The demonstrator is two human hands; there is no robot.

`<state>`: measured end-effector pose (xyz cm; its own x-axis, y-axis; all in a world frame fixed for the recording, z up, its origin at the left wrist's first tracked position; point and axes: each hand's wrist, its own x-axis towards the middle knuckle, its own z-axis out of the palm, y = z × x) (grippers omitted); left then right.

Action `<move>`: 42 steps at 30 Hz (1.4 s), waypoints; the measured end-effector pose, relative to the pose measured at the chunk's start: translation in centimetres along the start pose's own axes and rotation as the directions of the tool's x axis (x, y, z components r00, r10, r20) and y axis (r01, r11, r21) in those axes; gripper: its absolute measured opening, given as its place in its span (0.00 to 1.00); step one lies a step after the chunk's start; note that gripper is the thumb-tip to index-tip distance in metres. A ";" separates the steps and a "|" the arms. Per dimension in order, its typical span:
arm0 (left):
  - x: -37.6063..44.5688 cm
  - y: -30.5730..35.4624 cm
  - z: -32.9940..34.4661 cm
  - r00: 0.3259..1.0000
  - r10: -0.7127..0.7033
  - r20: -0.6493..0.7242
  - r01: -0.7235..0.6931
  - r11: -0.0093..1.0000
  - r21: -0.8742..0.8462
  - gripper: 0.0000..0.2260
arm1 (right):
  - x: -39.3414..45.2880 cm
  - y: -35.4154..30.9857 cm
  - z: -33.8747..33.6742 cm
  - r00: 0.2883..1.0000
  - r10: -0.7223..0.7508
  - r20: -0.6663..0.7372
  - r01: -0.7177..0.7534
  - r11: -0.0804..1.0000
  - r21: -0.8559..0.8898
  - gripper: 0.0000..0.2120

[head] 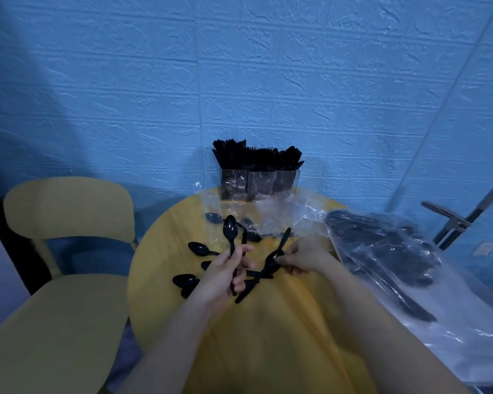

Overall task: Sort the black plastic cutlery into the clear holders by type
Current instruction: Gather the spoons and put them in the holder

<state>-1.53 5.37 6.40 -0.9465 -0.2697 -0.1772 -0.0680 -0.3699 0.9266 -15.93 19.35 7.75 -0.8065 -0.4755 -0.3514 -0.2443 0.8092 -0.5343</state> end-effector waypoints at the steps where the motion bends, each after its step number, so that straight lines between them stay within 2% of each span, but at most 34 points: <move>1: -0.2 -0.1 -0.1 1.000 -0.010 0.001 0.010 1.000 -0.016 0.13 | -0.2 -0.1 0.1 1.000 0.002 -0.017 -0.002 1.000 0.031 0.11; 3: -0.7 -0.3 -0.4 1.000 -0.010 0.006 0.010 1.000 -0.027 0.14 | -0.7 -0.2 0.1 0.998 -0.003 -0.066 0.006 0.999 0.041 0.08; 7: -1.7 -0.6 -1.0 1.000 0.001 -0.022 -0.001 1.000 -0.004 0.14 | -1.8 -0.2 -0.4 0.977 -0.028 -0.213 0.041 0.997 0.058 0.10; 11: -2.7 -0.8 -1.1 0.998 0.056 -0.036 -0.056 0.998 0.004 0.14 | -3.7 -1.6 -1.3 0.937 -0.148 -0.316 0.203 0.968 0.147 0.09; 16: -3.6 -0.4 0.1 0.999 0.039 0.016 -0.038 0.998 -0.040 0.15 | -6.2 -5.5 -1.3 0.906 -0.308 -0.292 0.370 0.909 0.190 0.09; 21: -4.9 -0.5 0.6 0.996 -0.052 0.077 0.064 0.985 -0.158 0.19 | -6.6 -7.1 -0.3 0.887 -0.374 -0.271 0.430 0.883 0.190 0.06; 24: -4.9 -0.9 0.1 0.993 -0.015 0.114 0.039 0.977 -0.211 0.21 | -6.1 -7.1 0.2 0.868 -0.412 -0.279 0.442 0.896 0.051 0.06; 26: -5.1 -1.0 -0.3 0.994 -0.006 0.114 0.028 0.980 -0.195 0.17 | -5.3 -6.2 -0.1 0.856 -0.433 -0.282 0.443 0.896 -0.031 0.08; 28: -5.3 -1.1 -0.9 0.996 -0.023 0.083 0.039 0.981 -0.191 0.11 | -4.0 -4.6 -0.4 0.853 -0.451 -0.262 0.401 0.888 -0.224 0.07; 29: -5.3 -1.2 -1.3 0.998 -0.033 0.059 0.045 0.978 -0.201 0.08 | -3.3 -3.6 -0.5 0.859 -0.458 -0.228 0.354 0.854 -0.381 0.09; 31: -5.4 -1.3 -1.9 0.999 -0.051 0.010 0.052 0.972 -0.231 0.07 | -2.0 -2.0 -0.3 0.893 -0.441 -0.088 0.281 0.700 -0.656 0.19; 33: -5.6 -1.4 -2.4 0.998 -0.059 -0.013 0.054 0.967 -0.250 0.08 | -1.1 -1.0 0.3 0.918 -0.395 0.032 0.270 0.566 -0.779 0.22; 35: -5.8 -1.3 -2.8 0.998 -0.057 -0.026 0.049 0.969 -0.243 0.09 | -0.6 -0.8 0.8 0.918 -0.388 0.075 0.282 0.511 -0.812 0.21; 39: -6.1 -1.0 -3.4 0.996 -0.038 -0.079 0.023 0.984 -0.177 0.09 | -0.2 -1.1 1.2 0.894 -0.446 0.056 0.287 0.471 -0.834 0.15; 40: -6.2 -1.0 -3.5 0.995 -0.038 -0.097 0.021 0.984 -0.175 0.09 | -0.2 -1.3 1.2 0.885 -0.463 0.045 0.296 0.488 -0.821 0.13; 42: -6.1 -0.9 -3.5 0.990 -0.042 -0.138 0.015 0.981 -0.191 0.09 | -0.6 -1.8 1.2 0.877 -0.480 -0.004 0.326 0.602 -0.729 0.10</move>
<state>5.38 4.26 5.46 -0.8902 -0.3739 -0.2604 -0.0210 -0.5372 0.8432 -14.33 17.77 8.01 -0.5920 -0.8045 -0.0484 -0.8027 0.5833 0.1245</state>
